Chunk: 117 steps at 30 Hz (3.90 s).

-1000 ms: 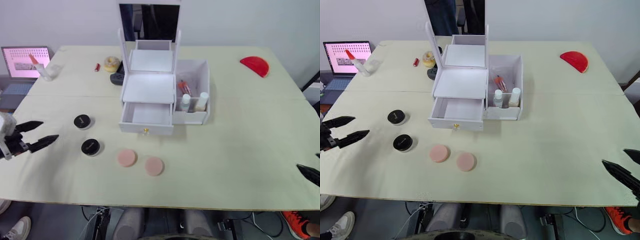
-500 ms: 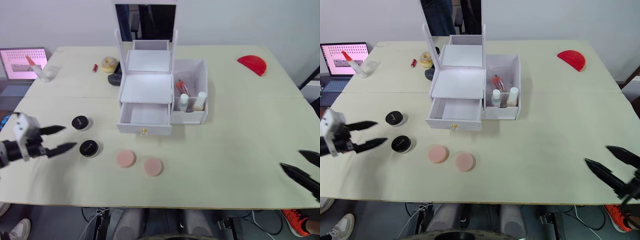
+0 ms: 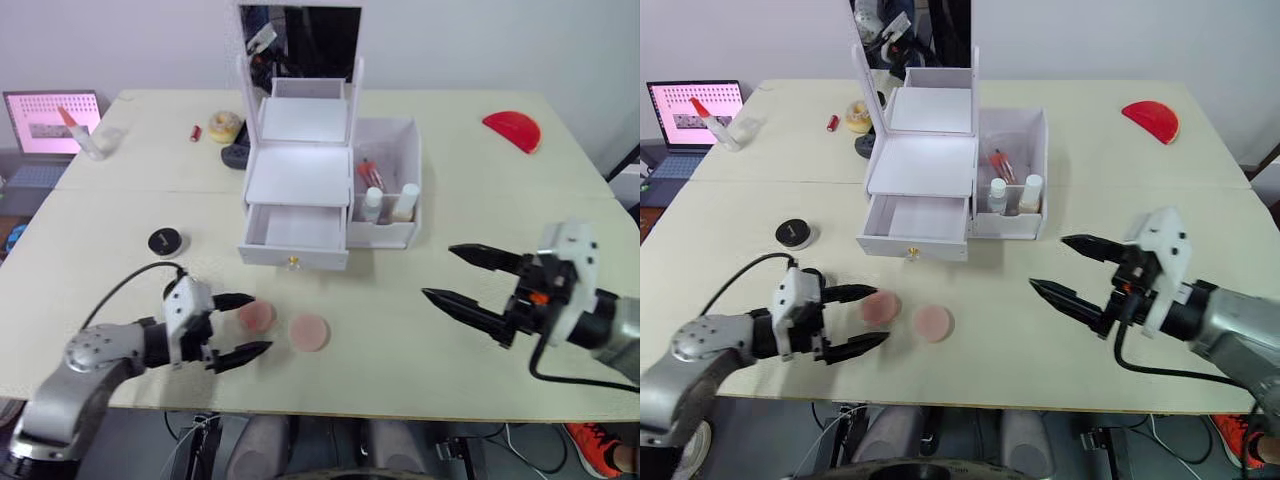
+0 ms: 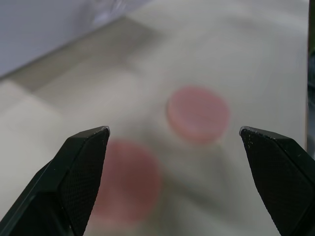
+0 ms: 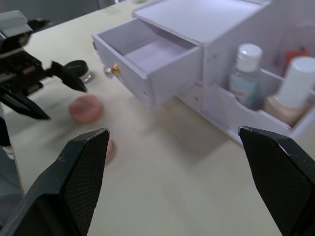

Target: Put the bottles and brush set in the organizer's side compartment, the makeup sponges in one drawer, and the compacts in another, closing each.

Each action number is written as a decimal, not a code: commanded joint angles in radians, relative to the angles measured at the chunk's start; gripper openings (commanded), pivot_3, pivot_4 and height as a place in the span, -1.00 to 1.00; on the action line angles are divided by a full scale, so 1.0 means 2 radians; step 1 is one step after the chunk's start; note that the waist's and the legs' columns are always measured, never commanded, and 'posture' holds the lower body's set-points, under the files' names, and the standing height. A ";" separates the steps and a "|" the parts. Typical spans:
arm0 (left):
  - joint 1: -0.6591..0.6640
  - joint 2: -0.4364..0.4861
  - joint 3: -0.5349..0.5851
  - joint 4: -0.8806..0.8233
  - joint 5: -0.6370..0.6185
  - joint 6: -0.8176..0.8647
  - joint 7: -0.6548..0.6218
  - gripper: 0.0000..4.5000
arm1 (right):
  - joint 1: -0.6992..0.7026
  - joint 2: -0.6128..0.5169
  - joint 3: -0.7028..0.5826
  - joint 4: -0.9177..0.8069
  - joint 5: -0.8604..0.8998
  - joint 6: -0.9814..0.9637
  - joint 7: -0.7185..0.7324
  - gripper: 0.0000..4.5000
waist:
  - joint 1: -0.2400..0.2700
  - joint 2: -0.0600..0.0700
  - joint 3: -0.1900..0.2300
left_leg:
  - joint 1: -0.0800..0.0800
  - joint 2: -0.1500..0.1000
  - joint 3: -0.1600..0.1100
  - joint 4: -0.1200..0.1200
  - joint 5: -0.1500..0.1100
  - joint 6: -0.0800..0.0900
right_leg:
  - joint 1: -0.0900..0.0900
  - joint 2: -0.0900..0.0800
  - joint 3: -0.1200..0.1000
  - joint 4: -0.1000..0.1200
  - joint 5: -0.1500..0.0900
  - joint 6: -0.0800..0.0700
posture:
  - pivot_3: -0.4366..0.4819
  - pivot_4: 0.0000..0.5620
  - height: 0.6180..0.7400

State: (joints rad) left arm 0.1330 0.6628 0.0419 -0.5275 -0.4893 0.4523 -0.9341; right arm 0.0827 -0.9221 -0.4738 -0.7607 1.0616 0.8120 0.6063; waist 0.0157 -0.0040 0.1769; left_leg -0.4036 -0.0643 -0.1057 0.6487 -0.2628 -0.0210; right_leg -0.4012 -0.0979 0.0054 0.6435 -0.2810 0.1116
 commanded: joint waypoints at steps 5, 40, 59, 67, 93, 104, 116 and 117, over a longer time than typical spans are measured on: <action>-0.018 -0.025 -0.103 -0.037 0.085 0.002 0.078 0.98 | -0.063 -0.017 0.050 0.011 -0.009 0.005 -0.001 1.00 | -0.002 0.000 0.000 | 0.000 0.000 0.000 0.000 0.000 0.000 | 0.000 0.000 0.000 0.001 0.000 0.000 | -0.05 -0.47 1.00; -0.059 -0.025 -0.122 -0.008 0.067 -0.009 0.027 0.18 | -0.237 0.002 0.133 0.073 -0.023 -0.002 0.040 1.00 | -0.002 0.000 0.000 | 0.000 0.000 0.000 0.000 0.000 0.000 | 0.000 0.000 -0.002 0.001 0.000 0.000 | -0.05 -0.47 1.00; -0.252 0.102 0.050 0.075 -0.114 0.077 -0.036 0.18 | -0.228 0.036 0.155 0.096 -0.087 -0.030 0.060 1.00 | -0.004 0.000 0.000 | 0.000 0.000 -0.001 0.000 0.000 0.000 | -0.001 0.002 -0.002 0.002 0.000 0.000 | -0.05 -0.47 1.00; -0.315 0.078 0.013 0.164 -0.050 0.041 -0.038 0.18 | -0.213 0.046 0.149 0.071 -0.083 -0.024 0.039 1.00 | -0.005 0.000 0.000 | -0.001 0.000 0.000 0.000 0.000 0.000 | -0.002 0.002 -0.002 0.002 0.000 0.000 | -0.05 -0.47 1.00; -0.323 0.053 -0.005 0.171 -0.033 0.066 -0.034 0.99 | -0.189 0.043 0.128 0.051 -0.072 -0.018 0.017 1.00 | -0.005 0.000 0.000 | -0.001 0.000 -0.001 0.000 0.000 -0.001 | -0.002 0.002 -0.002 0.003 0.000 0.000 | -0.05 -0.47 1.00; -0.295 0.086 0.086 0.181 -0.114 0.105 -0.081 0.99 | -0.165 0.031 0.100 0.055 -0.072 -0.020 0.016 1.00 | -0.008 0.000 0.000 | -0.001 0.000 -0.001 0.000 0.000 -0.001 | -0.002 0.002 -0.002 0.003 0.000 0.000 | -0.05 -0.47 1.00; -0.174 0.203 0.204 0.535 0.030 -0.134 -0.111 0.99 | 0.143 0.046 -0.173 0.059 -0.129 -0.055 0.095 1.00 | -0.001 0.000 0.000 | 0.000 0.000 0.000 0.000 0.000 0.000 | -0.001 0.001 -0.002 0.003 0.000 0.000 | -0.05 -0.47 1.00; -0.171 0.207 0.209 0.567 0.041 -0.162 -0.104 0.99 | 0.164 0.054 -0.196 0.066 -0.133 -0.059 0.103 1.00 | -0.001 -0.001 0.000 | 0.000 0.000 0.000 0.000 0.000 0.000 | -0.001 0.001 -0.002 0.002 0.000 0.000 | -0.05 -0.47 1.00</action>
State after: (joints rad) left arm -0.2057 1.0363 0.4073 0.5394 -0.4381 0.2124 -1.1543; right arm 0.3837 -0.8265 -0.7753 -0.6247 0.8065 0.7216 0.7840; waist 0.0144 -0.0051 0.1766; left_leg -0.4037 -0.0647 -0.1064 0.6481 -0.2620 -0.0218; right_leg -0.4038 -0.0967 0.0016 0.6478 -0.2804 0.1113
